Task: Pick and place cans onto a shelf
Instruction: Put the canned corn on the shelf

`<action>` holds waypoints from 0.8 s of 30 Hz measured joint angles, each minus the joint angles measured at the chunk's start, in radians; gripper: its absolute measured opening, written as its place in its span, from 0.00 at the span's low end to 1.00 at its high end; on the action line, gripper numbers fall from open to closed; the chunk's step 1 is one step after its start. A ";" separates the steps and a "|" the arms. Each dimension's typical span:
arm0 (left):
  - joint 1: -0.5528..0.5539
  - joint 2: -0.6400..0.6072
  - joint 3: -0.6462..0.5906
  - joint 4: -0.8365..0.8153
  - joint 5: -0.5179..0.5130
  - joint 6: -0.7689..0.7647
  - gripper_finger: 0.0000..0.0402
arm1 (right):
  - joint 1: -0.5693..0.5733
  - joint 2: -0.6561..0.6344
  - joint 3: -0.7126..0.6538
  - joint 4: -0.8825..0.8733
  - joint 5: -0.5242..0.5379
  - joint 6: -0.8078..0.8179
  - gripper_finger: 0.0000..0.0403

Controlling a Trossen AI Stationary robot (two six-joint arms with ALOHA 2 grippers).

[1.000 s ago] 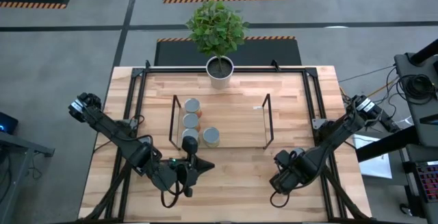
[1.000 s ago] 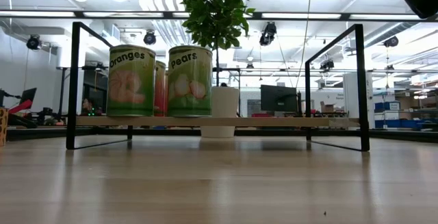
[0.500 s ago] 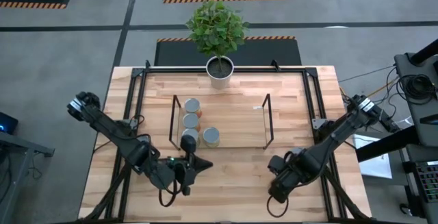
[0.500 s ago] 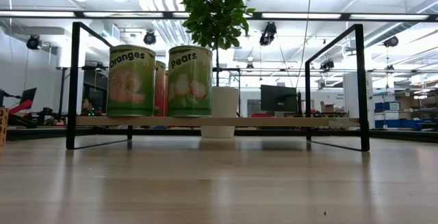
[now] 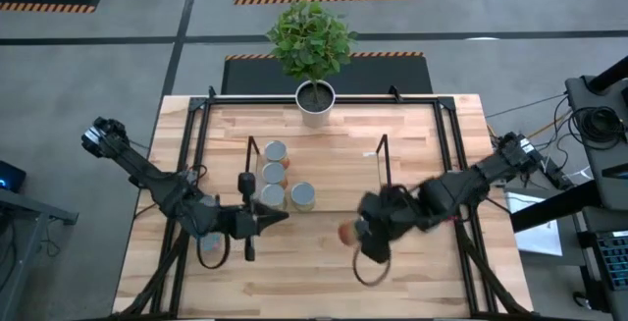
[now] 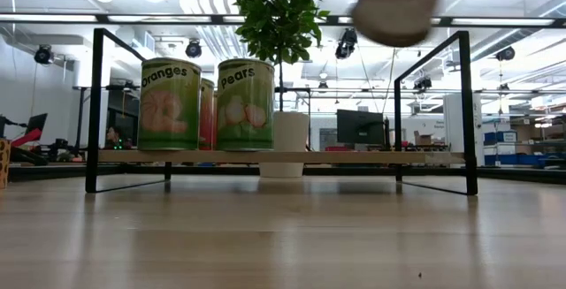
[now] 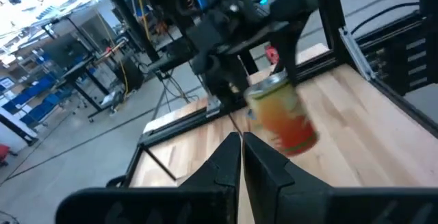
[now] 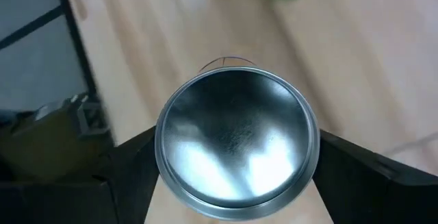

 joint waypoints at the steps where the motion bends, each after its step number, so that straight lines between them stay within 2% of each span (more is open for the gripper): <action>1: 0.000 -0.011 -0.009 0.006 0.000 0.000 0.00 | -0.025 0.000 0.009 0.000 0.008 -0.045 0.78; 9: 0.000 -0.023 -0.016 0.017 0.000 -0.014 0.00 | -0.255 0.000 0.028 0.004 0.053 -0.383 0.78; 14: 0.000 -0.010 -0.013 0.016 0.001 0.002 0.00 | -0.382 0.014 0.026 0.038 0.077 -0.538 0.78; 24: 0.000 -0.010 -0.013 0.017 0.001 0.004 0.00 | -0.508 0.166 0.044 0.106 0.068 -0.748 0.79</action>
